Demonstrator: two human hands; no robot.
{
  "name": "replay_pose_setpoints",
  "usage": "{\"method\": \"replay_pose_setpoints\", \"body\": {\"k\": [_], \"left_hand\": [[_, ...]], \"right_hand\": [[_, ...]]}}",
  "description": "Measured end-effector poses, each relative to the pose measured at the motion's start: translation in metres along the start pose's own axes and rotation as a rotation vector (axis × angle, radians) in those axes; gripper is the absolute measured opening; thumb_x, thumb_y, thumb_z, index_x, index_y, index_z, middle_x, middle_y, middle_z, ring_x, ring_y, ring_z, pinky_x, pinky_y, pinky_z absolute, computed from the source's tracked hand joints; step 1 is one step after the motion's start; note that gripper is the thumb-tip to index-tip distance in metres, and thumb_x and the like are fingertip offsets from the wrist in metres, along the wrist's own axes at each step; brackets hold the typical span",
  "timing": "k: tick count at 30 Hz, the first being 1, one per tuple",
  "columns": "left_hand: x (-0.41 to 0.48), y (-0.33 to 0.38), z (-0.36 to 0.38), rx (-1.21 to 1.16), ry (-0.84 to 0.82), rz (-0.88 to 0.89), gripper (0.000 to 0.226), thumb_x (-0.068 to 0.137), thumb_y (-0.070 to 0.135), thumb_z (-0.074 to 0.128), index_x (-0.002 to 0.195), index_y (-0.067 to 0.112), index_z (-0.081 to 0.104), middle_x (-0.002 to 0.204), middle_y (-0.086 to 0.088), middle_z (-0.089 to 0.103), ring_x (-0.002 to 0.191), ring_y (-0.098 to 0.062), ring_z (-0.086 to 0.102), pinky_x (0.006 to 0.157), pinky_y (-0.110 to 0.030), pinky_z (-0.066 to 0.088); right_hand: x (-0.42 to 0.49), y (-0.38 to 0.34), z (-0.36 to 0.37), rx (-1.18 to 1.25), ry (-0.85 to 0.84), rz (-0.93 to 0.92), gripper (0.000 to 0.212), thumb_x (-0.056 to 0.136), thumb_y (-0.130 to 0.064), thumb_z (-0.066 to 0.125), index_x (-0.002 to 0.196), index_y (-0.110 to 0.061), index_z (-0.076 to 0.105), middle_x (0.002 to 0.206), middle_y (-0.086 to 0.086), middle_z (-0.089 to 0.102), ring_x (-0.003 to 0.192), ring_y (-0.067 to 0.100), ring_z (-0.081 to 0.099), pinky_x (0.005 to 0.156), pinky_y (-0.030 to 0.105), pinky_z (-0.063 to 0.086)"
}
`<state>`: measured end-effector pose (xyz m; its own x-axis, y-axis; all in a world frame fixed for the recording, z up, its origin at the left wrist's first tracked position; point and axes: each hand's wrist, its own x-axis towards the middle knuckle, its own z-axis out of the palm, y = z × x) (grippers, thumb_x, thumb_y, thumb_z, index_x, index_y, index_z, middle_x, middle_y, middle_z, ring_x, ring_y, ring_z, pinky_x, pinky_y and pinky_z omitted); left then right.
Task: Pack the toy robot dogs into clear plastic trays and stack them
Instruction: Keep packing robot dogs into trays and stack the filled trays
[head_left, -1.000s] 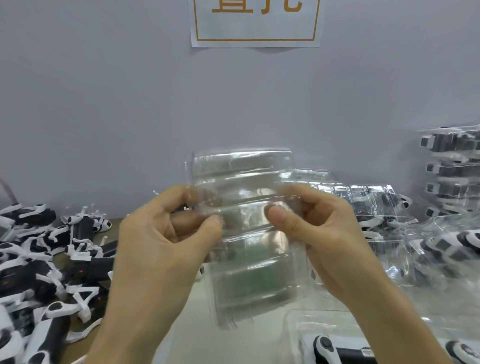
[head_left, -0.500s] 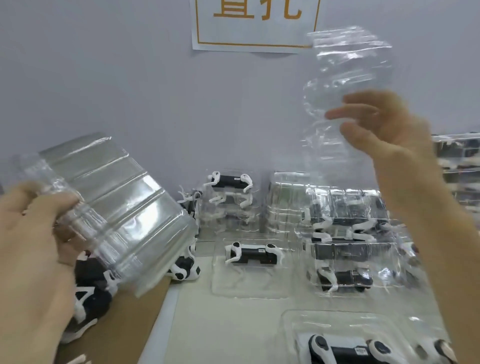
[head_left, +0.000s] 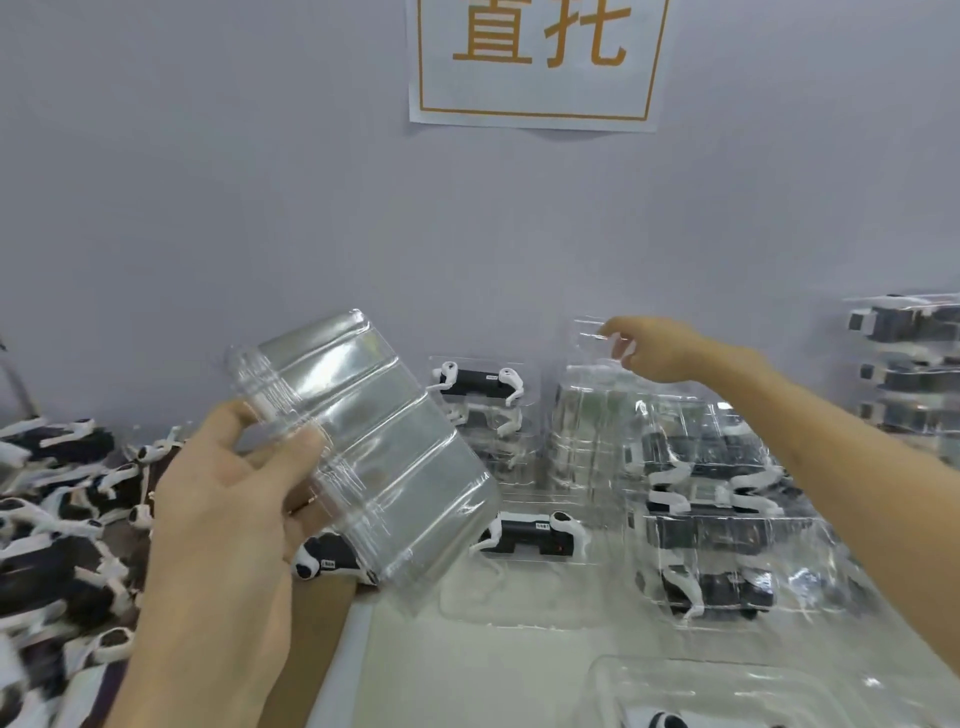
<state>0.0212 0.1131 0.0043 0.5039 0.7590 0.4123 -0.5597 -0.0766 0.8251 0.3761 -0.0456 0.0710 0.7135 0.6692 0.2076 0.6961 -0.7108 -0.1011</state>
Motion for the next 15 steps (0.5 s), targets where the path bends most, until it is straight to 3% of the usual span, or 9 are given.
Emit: {"method": "replay_pose_setpoints", "body": {"k": [4,7,9,11,13,15], "left_hand": [[-0.001,-0.001,0.005,-0.009,-0.003,-0.019,0.022,0.093,-0.003,0.055,0.083,0.017,0.057,0.056,0.007,0.062,0.05,-0.01,0.063,0.049,-0.027,0.057],[-0.002,-0.002,0.01,-0.031,0.012,-0.048,0.023,0.094,-0.003,0.054,0.083,0.017,0.056,0.056,0.008,0.06,0.048,-0.008,0.062,0.054,-0.033,0.061],[-0.002,-0.003,0.01,-0.042,0.013,-0.055,0.023,0.095,-0.004,0.053,0.084,0.016,0.056,0.054,0.009,0.058,0.046,-0.007,0.059,0.056,-0.035,0.062],[-0.004,-0.002,0.013,-0.055,0.022,-0.053,0.024,0.095,-0.004,0.053,0.082,0.017,0.056,0.053,0.011,0.057,0.045,-0.005,0.057,0.054,-0.033,0.061],[-0.006,-0.004,0.013,-0.04,0.042,-0.039,0.025,0.095,-0.002,0.055,0.08,0.018,0.057,0.056,0.01,0.057,0.046,-0.004,0.056,0.05,-0.027,0.057],[-0.002,-0.006,0.008,-0.065,0.102,-0.033,0.026,0.095,0.0,0.057,0.079,0.021,0.056,0.061,0.007,0.058,0.049,-0.005,0.055,0.048,-0.024,0.055]], "right_hand": [[0.005,0.001,0.008,0.033,-0.024,-0.021,0.052,0.09,0.003,0.048,0.134,-0.023,0.056,0.108,-0.007,0.062,0.105,0.019,0.056,0.095,0.034,0.046],[0.003,0.001,0.015,0.006,-0.119,-0.023,0.048,0.091,-0.001,0.048,0.131,-0.025,0.059,0.117,-0.004,0.063,0.104,0.017,0.055,0.088,0.027,0.041],[0.0,0.001,0.014,0.014,-0.127,-0.019,0.045,0.088,0.003,0.049,0.121,-0.024,0.064,0.108,-0.006,0.066,0.097,0.016,0.058,0.083,0.026,0.042],[-0.008,-0.004,0.005,0.049,0.018,-0.016,0.04,0.086,0.006,0.049,0.108,-0.023,0.065,0.094,-0.008,0.067,0.097,0.019,0.063,0.082,0.03,0.046],[-0.019,-0.016,-0.009,0.125,0.314,-0.019,0.035,0.088,0.002,0.051,0.108,-0.024,0.066,0.092,-0.005,0.068,0.098,0.023,0.063,0.091,0.037,0.048],[-0.041,-0.04,-0.023,0.25,0.586,-0.13,0.029,0.092,-0.005,0.054,0.109,-0.026,0.067,0.093,-0.003,0.069,0.089,0.019,0.06,0.09,0.036,0.047]]}}
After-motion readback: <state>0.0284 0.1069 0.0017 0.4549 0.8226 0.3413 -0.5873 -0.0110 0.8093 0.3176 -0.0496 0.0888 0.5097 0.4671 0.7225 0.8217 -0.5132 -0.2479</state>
